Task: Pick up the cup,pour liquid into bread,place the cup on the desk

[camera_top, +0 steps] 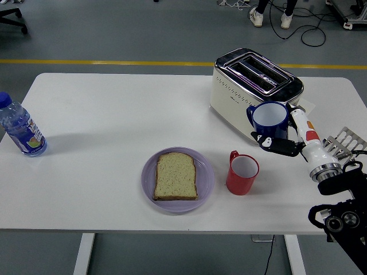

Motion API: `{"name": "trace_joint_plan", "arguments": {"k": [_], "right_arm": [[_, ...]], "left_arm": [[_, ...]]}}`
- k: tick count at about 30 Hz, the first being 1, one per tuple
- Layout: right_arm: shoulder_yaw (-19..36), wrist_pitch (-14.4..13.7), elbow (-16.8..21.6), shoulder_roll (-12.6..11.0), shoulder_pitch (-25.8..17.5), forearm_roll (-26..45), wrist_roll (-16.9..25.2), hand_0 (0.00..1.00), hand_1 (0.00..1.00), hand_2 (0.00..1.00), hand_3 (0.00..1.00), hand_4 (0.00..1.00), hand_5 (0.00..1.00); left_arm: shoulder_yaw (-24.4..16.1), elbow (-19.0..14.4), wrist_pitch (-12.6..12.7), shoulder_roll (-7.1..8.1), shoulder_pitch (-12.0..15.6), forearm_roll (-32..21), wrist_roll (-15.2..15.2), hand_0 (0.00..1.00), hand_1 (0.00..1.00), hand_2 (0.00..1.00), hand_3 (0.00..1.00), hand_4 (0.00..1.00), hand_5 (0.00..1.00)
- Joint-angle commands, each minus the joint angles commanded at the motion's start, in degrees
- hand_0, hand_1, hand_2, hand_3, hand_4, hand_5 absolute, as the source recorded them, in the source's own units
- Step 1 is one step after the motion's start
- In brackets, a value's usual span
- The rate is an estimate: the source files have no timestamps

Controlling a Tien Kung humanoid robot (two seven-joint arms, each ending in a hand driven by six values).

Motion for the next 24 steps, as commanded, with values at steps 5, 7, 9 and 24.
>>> {"name": "trace_joint_plan", "arguments": {"k": [5,7,9,24], "right_arm": [[-4.0,2.2,-0.4,-1.3,4.0,-3.3,-2.8,0.443,0.465,0.586,0.566,0.637,0.002],[-5.1,2.8,-0.7,-1.5,5.1,-4.1,-3.5,0.443,0.465,0.586,0.566,0.637,0.002],[-6.7,3.5,-1.3,-1.6,6.7,-4.7,-4.2,0.442,0.463,0.585,0.567,0.637,0.002],[-17.4,11.0,-4.2,-2.3,18.7,-11.2,-9.9,0.431,0.461,0.583,0.568,0.636,0.002]], "left_arm": [[-0.3,0.0,0.0,0.01,-0.2,0.0,0.0,0.632,0.638,0.650,0.503,0.239,0.864],[-0.5,0.0,0.0,0.02,-0.3,0.0,0.0,0.632,0.638,0.650,0.503,0.239,0.864],[-0.6,0.0,0.0,0.04,-0.4,0.0,0.0,0.632,0.638,0.650,0.503,0.239,0.861],[-0.8,0.0,0.0,-0.04,-0.4,-0.3,0.1,0.633,0.638,0.650,0.503,0.240,0.863]]}}
